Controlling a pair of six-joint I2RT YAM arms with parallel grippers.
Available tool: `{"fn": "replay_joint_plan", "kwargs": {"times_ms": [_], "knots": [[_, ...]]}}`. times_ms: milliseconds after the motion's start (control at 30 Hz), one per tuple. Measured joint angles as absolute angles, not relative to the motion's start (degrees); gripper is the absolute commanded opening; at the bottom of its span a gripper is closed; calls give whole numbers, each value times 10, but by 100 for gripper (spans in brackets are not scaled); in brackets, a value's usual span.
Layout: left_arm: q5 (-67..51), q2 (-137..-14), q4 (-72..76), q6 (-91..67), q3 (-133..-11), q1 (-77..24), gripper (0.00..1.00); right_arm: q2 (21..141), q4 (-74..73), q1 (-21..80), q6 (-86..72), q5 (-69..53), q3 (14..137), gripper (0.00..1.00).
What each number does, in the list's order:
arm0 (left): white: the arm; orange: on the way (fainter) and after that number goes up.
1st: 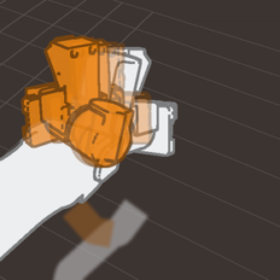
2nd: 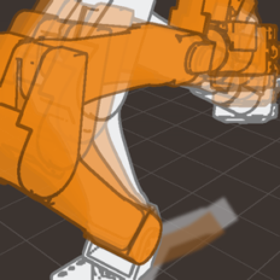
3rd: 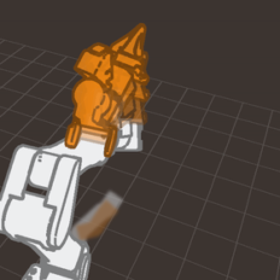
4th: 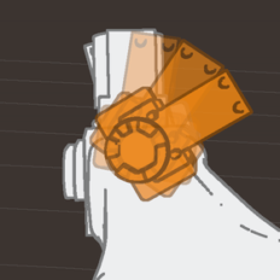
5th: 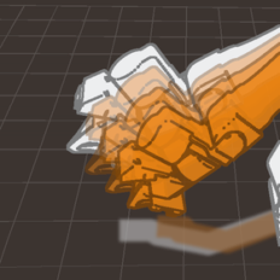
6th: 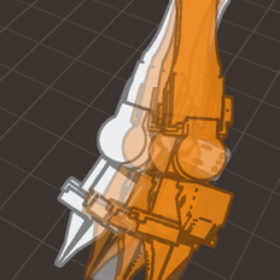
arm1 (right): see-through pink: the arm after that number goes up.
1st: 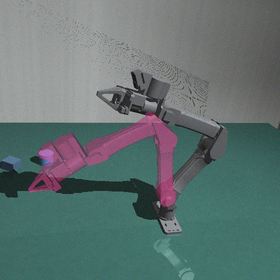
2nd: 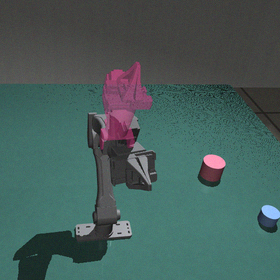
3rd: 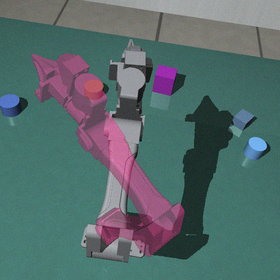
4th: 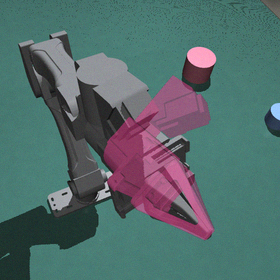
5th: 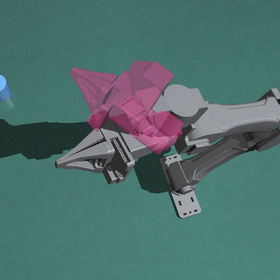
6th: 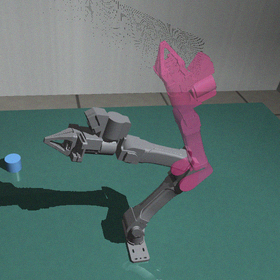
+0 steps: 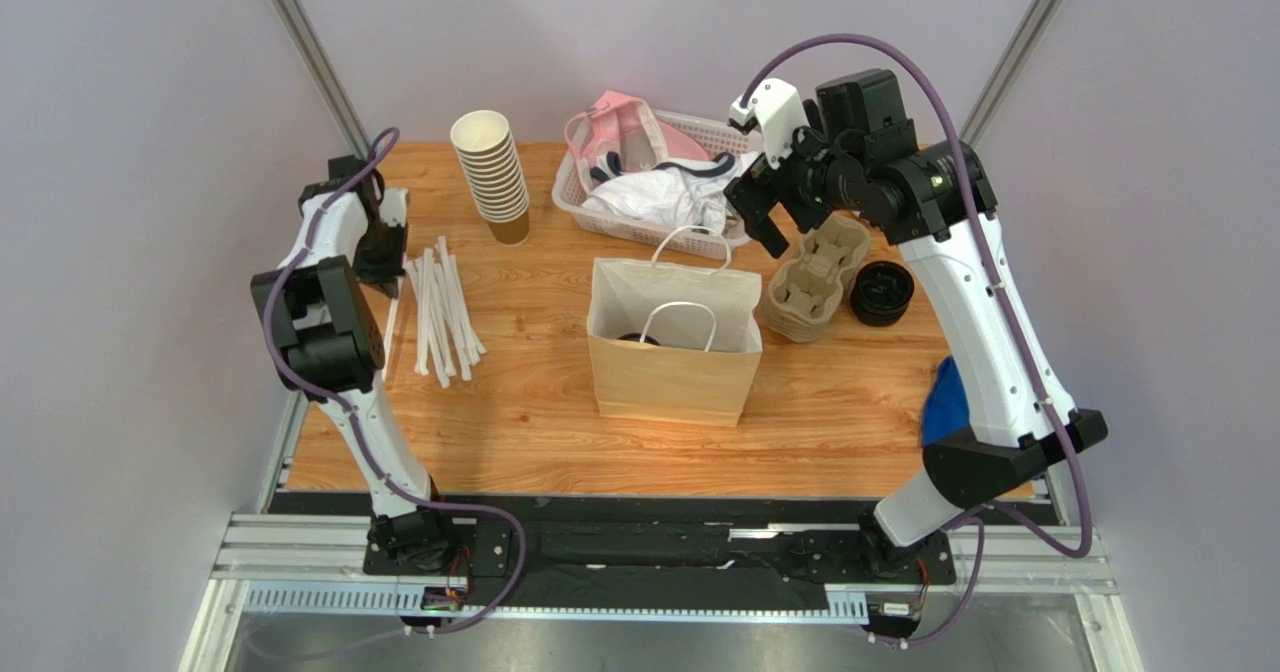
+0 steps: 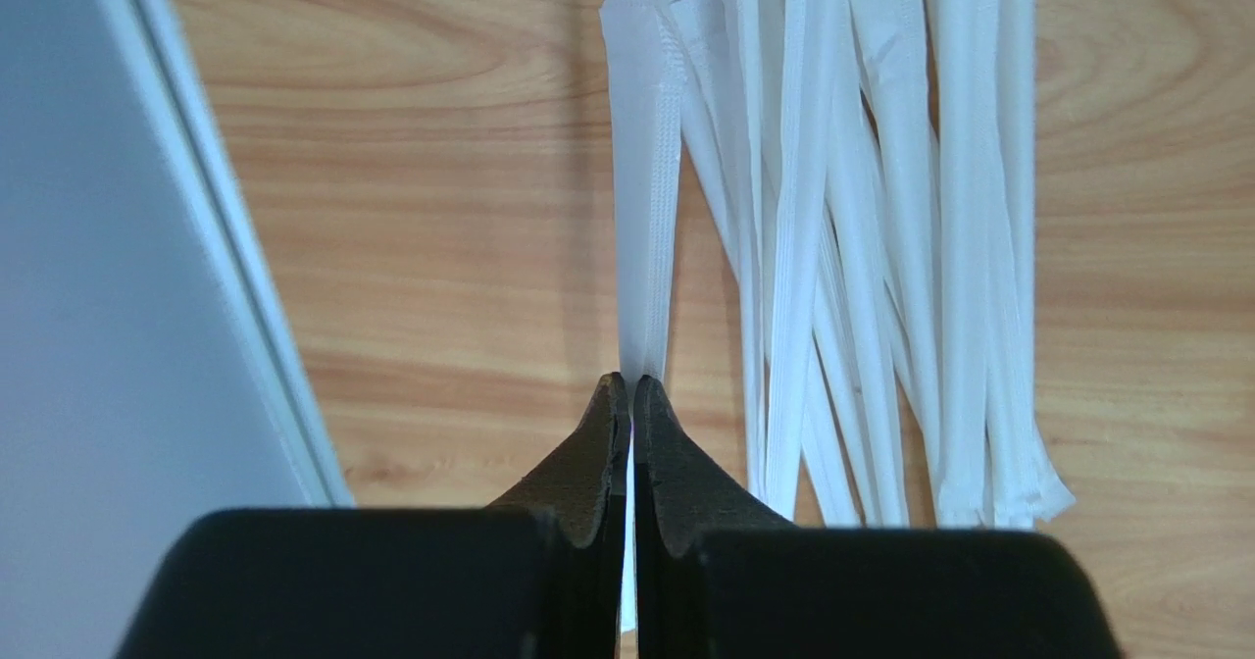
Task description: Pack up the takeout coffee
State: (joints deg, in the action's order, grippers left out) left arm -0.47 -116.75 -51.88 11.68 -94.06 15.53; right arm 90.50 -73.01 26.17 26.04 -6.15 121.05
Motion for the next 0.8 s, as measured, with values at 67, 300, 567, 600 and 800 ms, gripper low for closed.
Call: {"fn": "replay_joint_plan", "kwargs": {"times_ms": [67, 300, 567, 600, 800], "knots": [[1, -1140, -528, 116, -944, 156, 0, 891, -724, 262, 258, -63, 1196, 100], [-54, -1045, -565, 103, -997, 159, 0, 861, -698, 255, 239, -80, 1173, 100], [-232, -916, -563, 79, -1121, 66, 0, 856, -670, 208, 172, -128, 1190, 100], [-257, -904, -556, 79, -1138, 43, 0, 854, -666, 203, 164, -135, 1190, 100], [-385, -848, -487, 80, -1178, -77, 0, 845, -655, 183, 131, -161, 1190, 100]]}}
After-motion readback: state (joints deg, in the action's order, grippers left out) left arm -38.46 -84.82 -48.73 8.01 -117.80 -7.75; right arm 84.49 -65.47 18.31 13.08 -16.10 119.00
